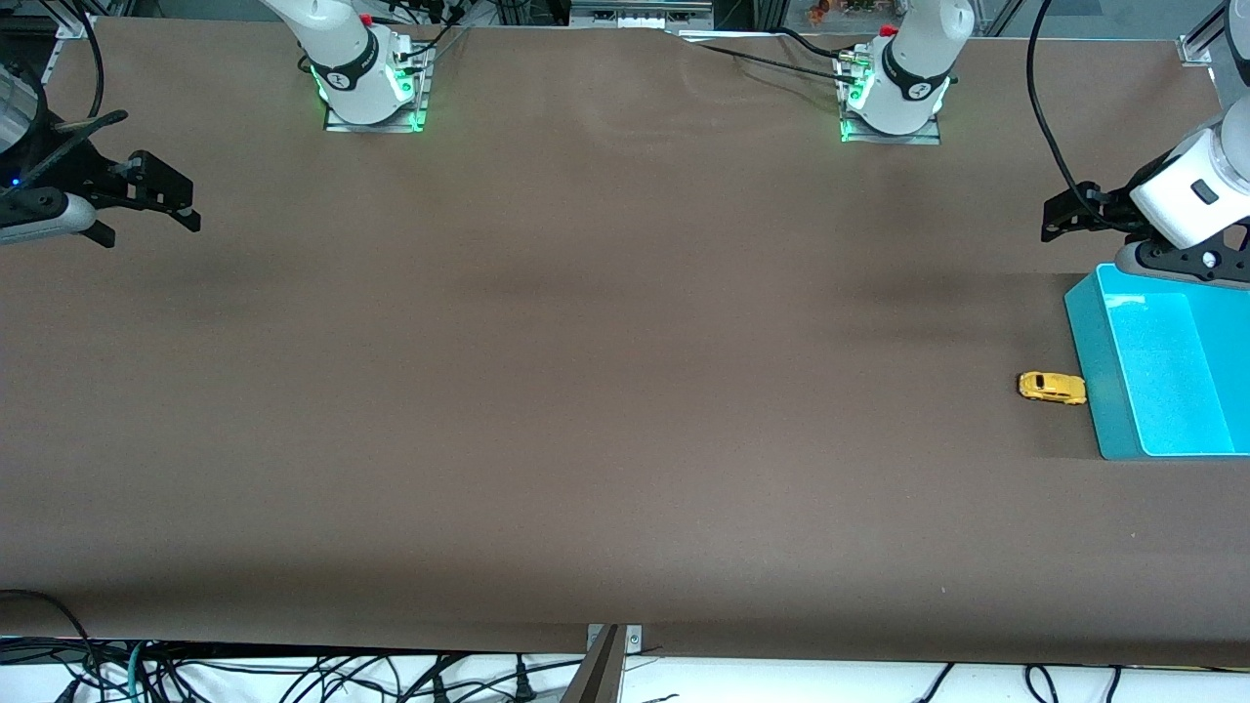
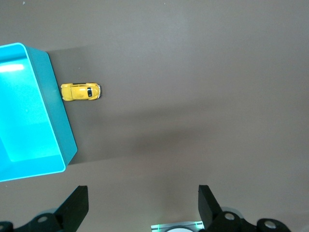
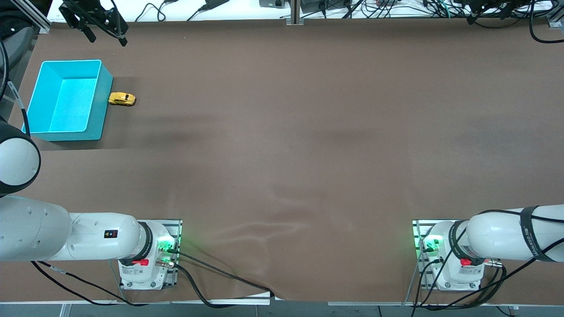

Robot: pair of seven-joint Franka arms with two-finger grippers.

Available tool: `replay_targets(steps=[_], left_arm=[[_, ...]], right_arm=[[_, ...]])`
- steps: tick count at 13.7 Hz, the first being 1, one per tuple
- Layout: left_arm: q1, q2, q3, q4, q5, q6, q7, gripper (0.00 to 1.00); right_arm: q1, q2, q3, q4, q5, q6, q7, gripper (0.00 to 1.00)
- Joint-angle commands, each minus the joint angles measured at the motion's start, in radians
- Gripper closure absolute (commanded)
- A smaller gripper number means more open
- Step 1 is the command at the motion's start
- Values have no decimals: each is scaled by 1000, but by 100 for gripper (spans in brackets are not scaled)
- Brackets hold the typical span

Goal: Wind and store yellow beetle car
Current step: 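Retract the right gripper while the left gripper reaches toward the car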

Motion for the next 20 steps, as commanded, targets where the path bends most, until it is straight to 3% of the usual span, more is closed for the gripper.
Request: replay_targets(steps=[1,7,11,13,15,18,20], left_arm=[[6,21,-4,61,-4,-37,10,0],[69,70,-2,61,-67,-40,167,0],[78,164,0,55,-52,-40,512,0],[139,236,-3,55,-52,-13,624,0],[165,250,-2,-5,-40,112,808,0],[211,245,-2,-172,-23,312,1008,0],[211,247,-8,-244,43,398,1138,0]], right_arm=[[19,-9,-16,5,11,-18,55,0],[20,-3,-14,7,7,-41,46,0],[20,-4,-8,7,0,-44,58,0],[20,-2,-8,7,-4,-43,58,0],[20,-7,-6,7,-19,-44,60,0],[20,-9,-9,16,-23,-44,58,0],[20,-7,-14,20,-24,-44,58,0]])
